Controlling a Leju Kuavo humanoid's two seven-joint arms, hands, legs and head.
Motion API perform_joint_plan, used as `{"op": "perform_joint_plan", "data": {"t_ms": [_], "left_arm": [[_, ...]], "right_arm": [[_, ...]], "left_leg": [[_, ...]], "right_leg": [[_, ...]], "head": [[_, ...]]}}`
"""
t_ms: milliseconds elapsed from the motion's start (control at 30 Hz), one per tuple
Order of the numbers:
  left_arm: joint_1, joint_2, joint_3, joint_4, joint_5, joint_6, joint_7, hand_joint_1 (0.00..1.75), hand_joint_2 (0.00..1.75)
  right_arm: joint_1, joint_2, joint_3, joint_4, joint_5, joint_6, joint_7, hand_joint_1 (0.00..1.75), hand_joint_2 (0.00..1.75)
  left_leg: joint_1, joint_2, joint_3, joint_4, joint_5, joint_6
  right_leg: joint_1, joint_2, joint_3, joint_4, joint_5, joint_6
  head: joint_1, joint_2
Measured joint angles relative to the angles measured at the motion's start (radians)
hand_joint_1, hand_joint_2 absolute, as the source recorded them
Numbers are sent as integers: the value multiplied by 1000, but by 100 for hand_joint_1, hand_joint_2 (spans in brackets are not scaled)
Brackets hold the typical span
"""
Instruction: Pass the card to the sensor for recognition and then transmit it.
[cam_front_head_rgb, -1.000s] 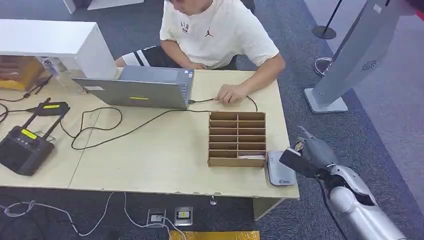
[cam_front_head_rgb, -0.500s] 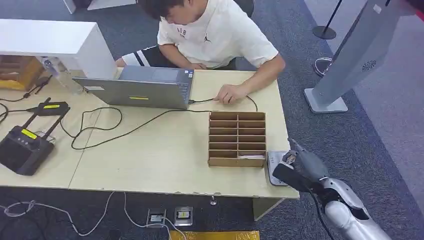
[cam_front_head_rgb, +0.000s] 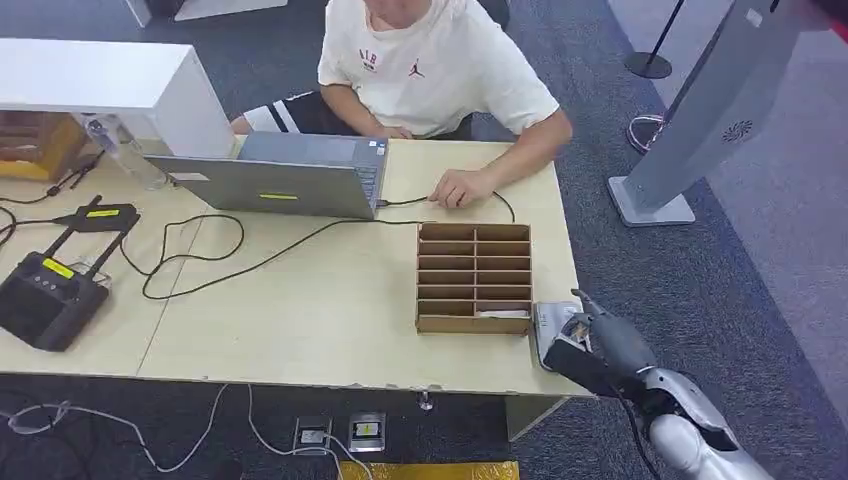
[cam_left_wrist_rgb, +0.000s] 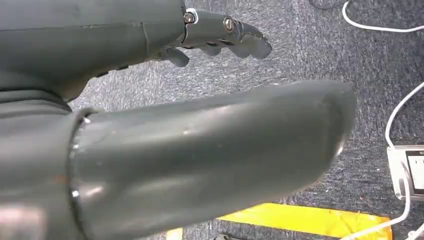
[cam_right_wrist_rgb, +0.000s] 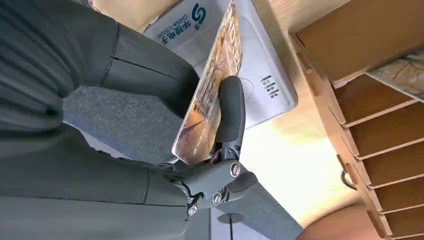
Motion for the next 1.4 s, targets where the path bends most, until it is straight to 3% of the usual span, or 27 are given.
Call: {"op": "perform_joint_plan", "data": {"t_ms": [700,800,1100,1267,1400], "left_arm": [[1,11,-11,8,-7,-2,-19,0,0],[-1,14,-11,8,-6,-2,-35,0,0],[-2,13,-20,8,-12,-2,-36,0,0],[-4,13,-35,8,-29,-8,-48,0,0],[-8,13,-47,8,-31,-13,-48,0,0]], "right_arm": [[-8,-6,-4,-13,-90,-35,-6,175,175],[-79,-9,-69,-13,-158,-13,-87,175,175],[-349,2,-219,18,-54,45,-169,175,175],[-486,25,-231,71,33,57,-208,175,175],[-602,79,-217,186,121,23,-268,175,175]], "left_leg": [[0,1,-1,0,0,0],[0,3,0,0,0,0],[0,2,-1,0,1,0],[0,2,-2,0,1,0],[1,2,-2,0,1,0]], "right_leg": [[0,0,0,0,0,0],[0,3,-1,0,1,0],[0,2,-1,1,1,0],[0,2,-1,1,1,0],[1,2,-1,1,1,0]], "head": [[0,0],[0,0],[-1,0],[0,0],[0,0]]}}
